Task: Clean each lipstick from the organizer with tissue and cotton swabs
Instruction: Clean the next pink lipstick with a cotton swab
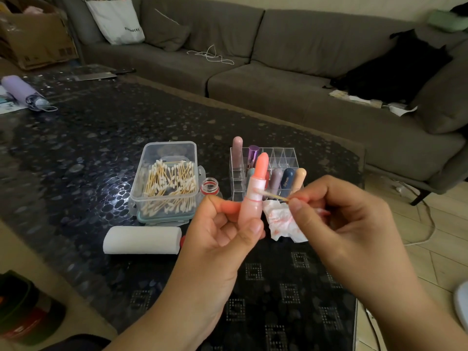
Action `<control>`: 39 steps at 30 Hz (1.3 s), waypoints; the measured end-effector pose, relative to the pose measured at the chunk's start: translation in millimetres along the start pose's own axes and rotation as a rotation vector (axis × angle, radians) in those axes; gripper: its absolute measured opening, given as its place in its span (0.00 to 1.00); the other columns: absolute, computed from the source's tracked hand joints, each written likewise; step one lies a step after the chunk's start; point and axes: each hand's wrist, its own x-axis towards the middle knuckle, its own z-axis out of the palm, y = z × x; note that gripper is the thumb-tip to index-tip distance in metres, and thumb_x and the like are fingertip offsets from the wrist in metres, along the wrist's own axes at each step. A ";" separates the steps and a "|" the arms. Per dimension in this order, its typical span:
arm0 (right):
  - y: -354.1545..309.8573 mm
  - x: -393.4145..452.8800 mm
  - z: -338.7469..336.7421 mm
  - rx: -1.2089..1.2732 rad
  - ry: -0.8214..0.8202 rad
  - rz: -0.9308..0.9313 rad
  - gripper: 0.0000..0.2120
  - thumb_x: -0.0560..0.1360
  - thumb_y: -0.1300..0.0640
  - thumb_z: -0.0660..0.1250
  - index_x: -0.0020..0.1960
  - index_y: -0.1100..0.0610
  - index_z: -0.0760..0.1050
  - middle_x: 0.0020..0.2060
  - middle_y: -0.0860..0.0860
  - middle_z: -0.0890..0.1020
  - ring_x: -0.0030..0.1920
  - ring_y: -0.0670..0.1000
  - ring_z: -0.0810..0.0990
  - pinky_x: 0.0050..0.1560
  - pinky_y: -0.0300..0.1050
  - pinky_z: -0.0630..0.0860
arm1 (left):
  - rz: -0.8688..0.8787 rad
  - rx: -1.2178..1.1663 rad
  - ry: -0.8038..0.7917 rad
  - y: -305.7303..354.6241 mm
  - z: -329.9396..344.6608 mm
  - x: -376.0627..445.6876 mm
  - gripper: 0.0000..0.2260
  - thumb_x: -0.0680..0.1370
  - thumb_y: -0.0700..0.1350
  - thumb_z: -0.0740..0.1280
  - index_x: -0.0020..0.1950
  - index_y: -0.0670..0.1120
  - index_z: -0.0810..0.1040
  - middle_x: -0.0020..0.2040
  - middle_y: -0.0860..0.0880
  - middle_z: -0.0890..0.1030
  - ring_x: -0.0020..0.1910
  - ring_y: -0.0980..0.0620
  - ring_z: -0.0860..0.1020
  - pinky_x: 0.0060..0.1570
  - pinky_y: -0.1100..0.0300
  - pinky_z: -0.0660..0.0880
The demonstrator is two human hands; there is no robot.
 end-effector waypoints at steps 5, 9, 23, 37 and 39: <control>-0.9 -1.2 2.8 -0.059 0.030 -0.036 0.05 0.72 0.50 0.66 0.39 0.50 0.76 0.28 0.48 0.73 0.28 0.42 0.69 0.33 0.28 0.65 | 0.141 0.169 0.081 -3.1 4.3 -0.7 0.09 0.68 0.43 0.70 0.45 0.46 0.73 0.37 0.54 0.81 0.38 0.59 0.79 0.42 0.64 0.78; -1.6 -0.2 5.0 -0.082 0.023 -0.063 0.06 0.72 0.51 0.66 0.38 0.51 0.76 0.28 0.48 0.73 0.28 0.43 0.69 0.33 0.28 0.65 | 0.201 0.242 0.149 -3.6 8.4 -2.7 0.11 0.70 0.45 0.73 0.45 0.47 0.72 0.37 0.55 0.81 0.36 0.60 0.79 0.39 0.65 0.77; -2.6 2.1 4.5 -0.072 -0.005 -0.013 0.05 0.71 0.50 0.66 0.40 0.50 0.77 0.30 0.49 0.76 0.29 0.43 0.71 0.33 0.28 0.67 | 0.193 0.273 0.082 -3.5 6.1 -2.7 0.08 0.73 0.49 0.71 0.48 0.48 0.74 0.43 0.53 0.83 0.41 0.58 0.81 0.42 0.63 0.78; -0.9 6.2 -4.1 0.084 -0.053 0.132 0.04 0.70 0.52 0.68 0.38 0.51 0.80 0.28 0.54 0.75 0.27 0.44 0.69 0.30 0.29 0.66 | -0.187 -0.339 -0.182 2.6 3.7 1.3 0.10 0.73 0.42 0.62 0.45 0.43 0.83 0.38 0.44 0.79 0.35 0.50 0.78 0.42 0.59 0.78; 1.0 7.6 -6.0 0.069 -0.037 0.137 0.05 0.70 0.52 0.68 0.38 0.52 0.80 0.28 0.56 0.75 0.27 0.49 0.69 0.29 0.31 0.66 | -0.208 -0.369 -0.199 2.7 2.9 1.4 0.10 0.73 0.43 0.62 0.45 0.43 0.83 0.38 0.44 0.79 0.34 0.51 0.78 0.41 0.59 0.78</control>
